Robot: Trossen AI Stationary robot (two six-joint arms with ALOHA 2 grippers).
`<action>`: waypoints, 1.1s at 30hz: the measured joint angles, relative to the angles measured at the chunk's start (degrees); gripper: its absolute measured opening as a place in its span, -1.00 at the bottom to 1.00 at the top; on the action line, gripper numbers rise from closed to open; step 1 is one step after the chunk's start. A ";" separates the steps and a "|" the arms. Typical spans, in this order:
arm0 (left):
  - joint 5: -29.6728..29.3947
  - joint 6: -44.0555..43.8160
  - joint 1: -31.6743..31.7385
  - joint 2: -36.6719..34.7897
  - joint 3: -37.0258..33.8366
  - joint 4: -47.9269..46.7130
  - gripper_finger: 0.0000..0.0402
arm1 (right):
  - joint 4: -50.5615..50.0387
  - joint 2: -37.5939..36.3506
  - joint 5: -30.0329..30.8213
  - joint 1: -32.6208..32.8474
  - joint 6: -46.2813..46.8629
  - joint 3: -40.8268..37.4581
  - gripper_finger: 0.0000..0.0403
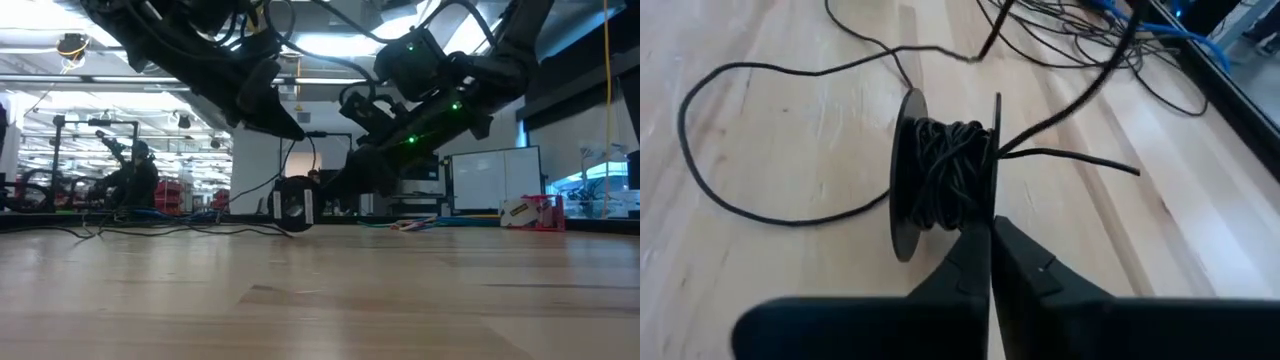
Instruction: Coiling cords
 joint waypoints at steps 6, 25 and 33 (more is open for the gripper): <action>-0.03 1.87 -1.42 -3.17 0.00 -1.11 -0.97 | -0.10 -1.56 0.00 0.00 -0.79 -0.04 -0.99; -0.04 4.14 -2.51 -9.50 -0.02 -20.14 -0.97 | -13.72 -16.00 0.53 0.02 -4.04 -0.04 -1.00; -0.04 3.19 -2.06 -9.36 0.02 -19.30 -0.97 | -13.13 -21.17 -2.05 0.04 -4.96 -0.03 -1.00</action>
